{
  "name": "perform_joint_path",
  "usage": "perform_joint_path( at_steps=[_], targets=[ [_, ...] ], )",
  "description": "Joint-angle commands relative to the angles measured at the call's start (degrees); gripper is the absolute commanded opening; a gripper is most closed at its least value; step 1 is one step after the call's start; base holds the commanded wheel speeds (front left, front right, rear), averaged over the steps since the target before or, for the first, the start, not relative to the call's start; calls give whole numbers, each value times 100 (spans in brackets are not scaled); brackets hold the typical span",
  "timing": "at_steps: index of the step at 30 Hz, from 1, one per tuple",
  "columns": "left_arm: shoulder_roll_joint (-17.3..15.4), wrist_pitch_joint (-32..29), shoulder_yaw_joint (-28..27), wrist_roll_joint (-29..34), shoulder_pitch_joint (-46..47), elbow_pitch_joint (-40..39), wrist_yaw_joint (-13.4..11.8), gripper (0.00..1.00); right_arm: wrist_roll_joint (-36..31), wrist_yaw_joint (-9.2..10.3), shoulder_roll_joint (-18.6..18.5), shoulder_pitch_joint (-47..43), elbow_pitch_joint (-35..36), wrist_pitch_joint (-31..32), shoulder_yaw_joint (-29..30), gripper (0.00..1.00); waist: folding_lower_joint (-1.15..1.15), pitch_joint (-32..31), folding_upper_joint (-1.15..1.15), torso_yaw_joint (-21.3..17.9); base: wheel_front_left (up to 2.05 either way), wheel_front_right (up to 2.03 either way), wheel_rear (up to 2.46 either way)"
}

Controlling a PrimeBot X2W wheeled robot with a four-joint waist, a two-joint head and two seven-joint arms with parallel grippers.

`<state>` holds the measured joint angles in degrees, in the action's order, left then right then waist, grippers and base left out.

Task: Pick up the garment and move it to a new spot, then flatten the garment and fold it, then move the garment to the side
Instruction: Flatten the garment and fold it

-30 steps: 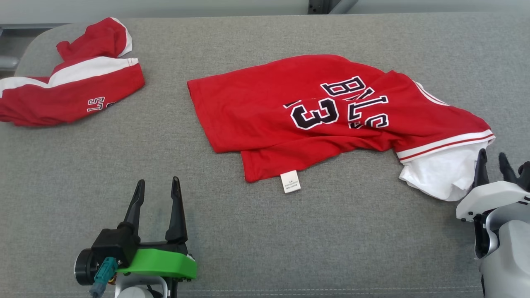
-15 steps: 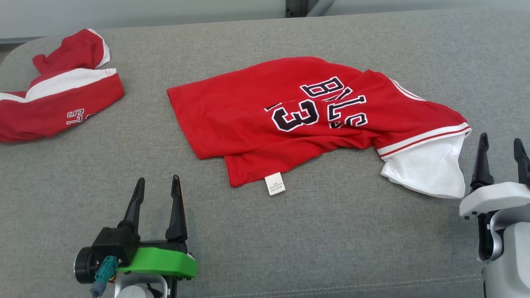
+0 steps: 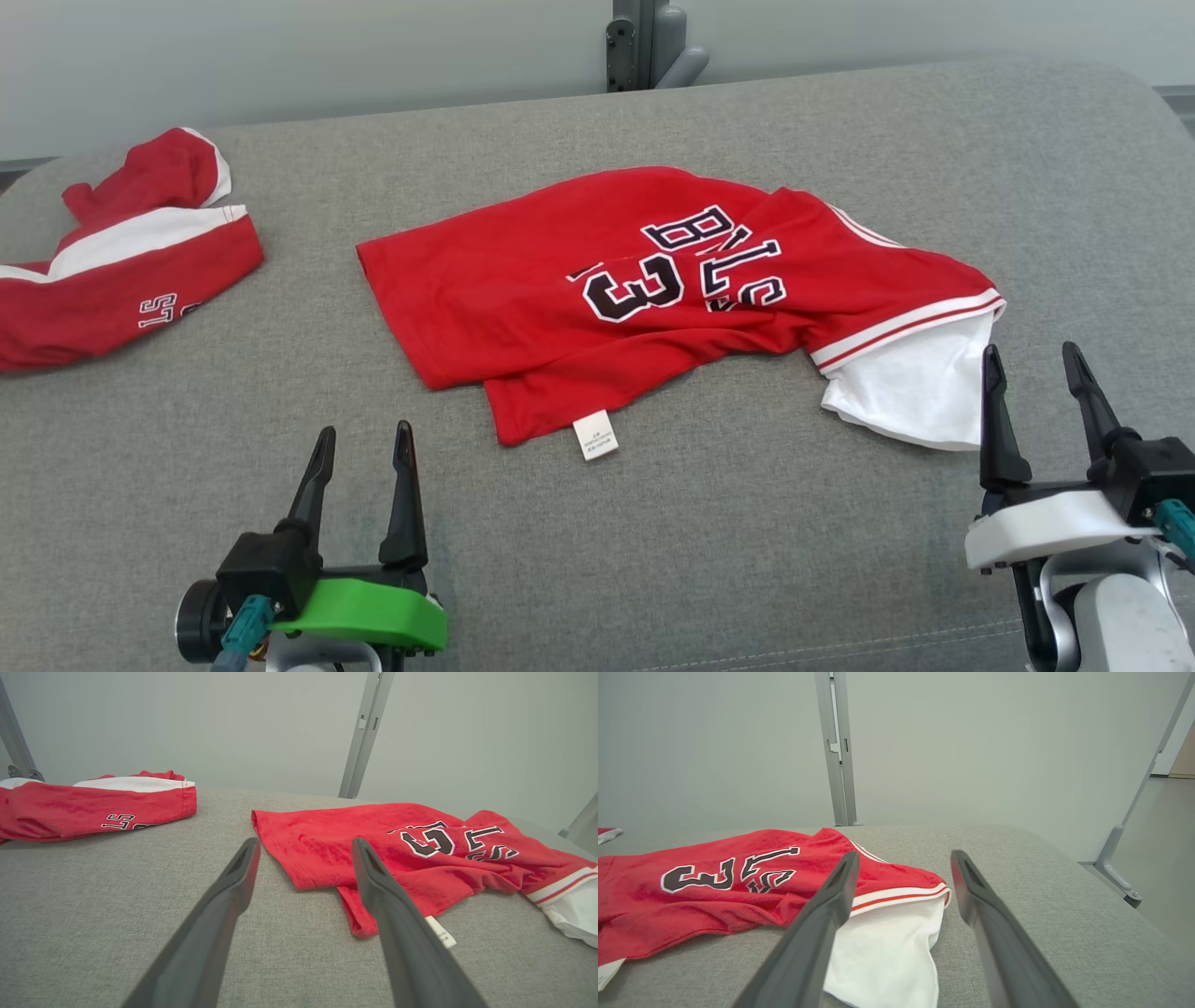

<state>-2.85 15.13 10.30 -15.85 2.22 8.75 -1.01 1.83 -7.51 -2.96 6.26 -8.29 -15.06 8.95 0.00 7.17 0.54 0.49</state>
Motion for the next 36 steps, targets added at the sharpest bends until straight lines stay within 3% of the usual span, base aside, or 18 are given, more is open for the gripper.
perform_joint_path(
  at_steps=[1, 10, 18, 36],
  targets=[
    [-7, 0, -9, -40, -82, 6, 19, 100, 30, 4, -6, -141, 75, -20, -33, 100, 0, -91, -54, -47, 0, 0, 0],
    [-7, 0, -102, -12, -413, 17, 49, 100, 288, 4, 3, -617, 308, -21, -268, 100, 0, -377, -54, -173, 0, 0, 0],
    [-7, 0, -71, 22, -426, 85, 87, 100, 370, 4, 2, -667, 78, -20, -164, 100, 0, -453, -54, -219, 0, 0, 0],
    [-7, 0, 26, 36, -176, 155, 101, 100, 520, 4, 0, 594, -2563, -14, 351, 100, 0, -147, -54, 61, 0, 0, 0]
  ],
)
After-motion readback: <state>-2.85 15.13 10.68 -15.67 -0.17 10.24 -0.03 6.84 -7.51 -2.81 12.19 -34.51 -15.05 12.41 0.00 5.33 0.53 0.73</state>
